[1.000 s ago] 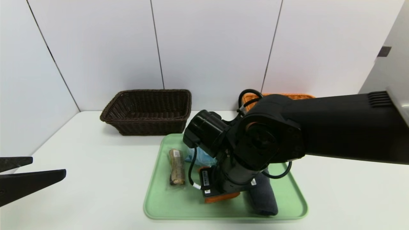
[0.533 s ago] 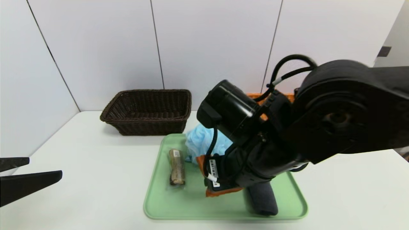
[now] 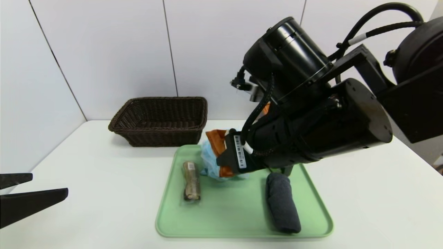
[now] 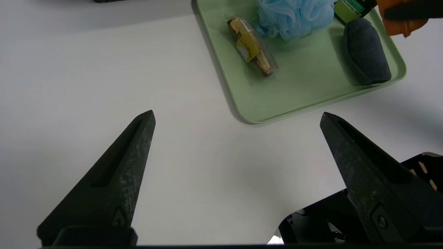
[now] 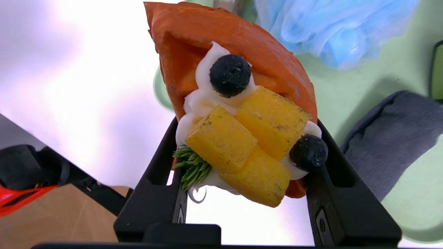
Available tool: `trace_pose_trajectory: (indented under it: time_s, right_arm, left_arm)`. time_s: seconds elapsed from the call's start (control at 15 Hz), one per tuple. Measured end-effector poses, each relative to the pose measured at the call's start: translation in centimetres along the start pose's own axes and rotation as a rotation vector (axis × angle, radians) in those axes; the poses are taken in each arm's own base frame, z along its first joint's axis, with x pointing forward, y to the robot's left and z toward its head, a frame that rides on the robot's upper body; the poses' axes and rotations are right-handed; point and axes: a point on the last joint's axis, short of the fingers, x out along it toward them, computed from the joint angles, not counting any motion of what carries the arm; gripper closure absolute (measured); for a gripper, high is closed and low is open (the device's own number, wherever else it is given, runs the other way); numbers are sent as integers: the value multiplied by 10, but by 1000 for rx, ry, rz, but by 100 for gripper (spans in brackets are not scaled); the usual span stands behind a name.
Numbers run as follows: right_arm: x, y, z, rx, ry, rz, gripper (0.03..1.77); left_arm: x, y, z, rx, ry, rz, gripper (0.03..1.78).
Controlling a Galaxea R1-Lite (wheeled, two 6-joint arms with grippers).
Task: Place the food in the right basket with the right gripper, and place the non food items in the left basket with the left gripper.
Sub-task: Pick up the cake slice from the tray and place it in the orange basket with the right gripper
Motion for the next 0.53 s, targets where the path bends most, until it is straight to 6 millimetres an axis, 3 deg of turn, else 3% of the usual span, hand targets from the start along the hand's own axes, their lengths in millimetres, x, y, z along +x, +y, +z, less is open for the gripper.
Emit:
trace_pose_trajectory:
  time_s: [0.2,0.53]
  right_arm:
    - [-12,-16,21,27,-83,-16,89]
    - [-32,-75,60,127,-222,-132,91]
  left_arm:
    - [2,1,-2,0,11,1,12]
    - [4,0,-3,6,20,-8,12]
